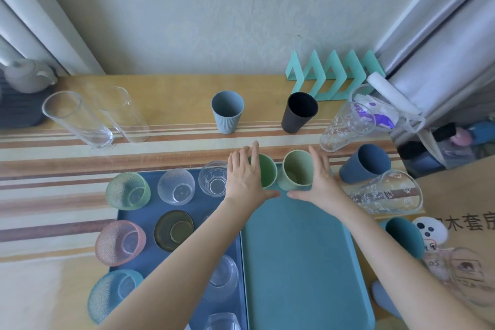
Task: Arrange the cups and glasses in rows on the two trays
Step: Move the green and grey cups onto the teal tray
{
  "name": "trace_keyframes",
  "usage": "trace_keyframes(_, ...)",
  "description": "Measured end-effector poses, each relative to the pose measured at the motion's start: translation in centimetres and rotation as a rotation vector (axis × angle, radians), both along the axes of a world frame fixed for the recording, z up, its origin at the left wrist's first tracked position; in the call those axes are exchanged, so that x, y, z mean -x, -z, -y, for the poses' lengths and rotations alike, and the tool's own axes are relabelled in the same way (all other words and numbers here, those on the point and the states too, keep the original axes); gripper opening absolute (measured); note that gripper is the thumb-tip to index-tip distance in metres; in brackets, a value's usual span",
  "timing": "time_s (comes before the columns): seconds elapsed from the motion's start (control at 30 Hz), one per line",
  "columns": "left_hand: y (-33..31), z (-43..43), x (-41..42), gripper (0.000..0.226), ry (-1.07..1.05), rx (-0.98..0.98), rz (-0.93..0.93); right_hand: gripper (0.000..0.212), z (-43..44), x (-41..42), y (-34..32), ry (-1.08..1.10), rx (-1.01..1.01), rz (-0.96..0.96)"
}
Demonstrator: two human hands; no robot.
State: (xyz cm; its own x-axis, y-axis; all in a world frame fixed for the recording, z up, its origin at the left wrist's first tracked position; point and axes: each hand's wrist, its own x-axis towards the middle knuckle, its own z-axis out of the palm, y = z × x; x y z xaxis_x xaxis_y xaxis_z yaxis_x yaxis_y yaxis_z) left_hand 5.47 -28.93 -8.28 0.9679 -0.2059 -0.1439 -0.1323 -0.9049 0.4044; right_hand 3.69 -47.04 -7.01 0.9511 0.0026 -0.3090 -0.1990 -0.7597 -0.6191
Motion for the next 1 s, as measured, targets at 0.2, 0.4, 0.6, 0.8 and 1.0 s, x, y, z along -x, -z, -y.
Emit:
trace_keyframes(0.2,-3.0,-2.1,-5.6,0.088,-0.154,0.267,0.206,0.097,3.1,0.3,-4.5,0.008,-0.008,0.136)
trace_keyframes(0.4,-3.1,-4.3,-13.2,0.097,-0.211,0.078,0.003,0.087,3.1,-8.9,-4.4,0.035,0.172,0.132)
trace_keyframes(0.6,-1.5,-4.7,-14.4,0.098,-0.181,0.068,-0.109,0.089,-1.0,-15.5,-2.7,-0.155,0.623,0.301)
trace_keyframes(0.8,-0.4,-5.3,-15.3,0.087,-0.176,0.131,-0.109,0.097,-0.1,-18.4,-0.7,-0.123,0.822,0.018)
trace_keyframes(1.0,-1.9,-4.9,-14.8,0.082,-0.242,0.255,-0.034,0.079,-0.3,-17.0,-0.9,-0.079,0.659,0.212)
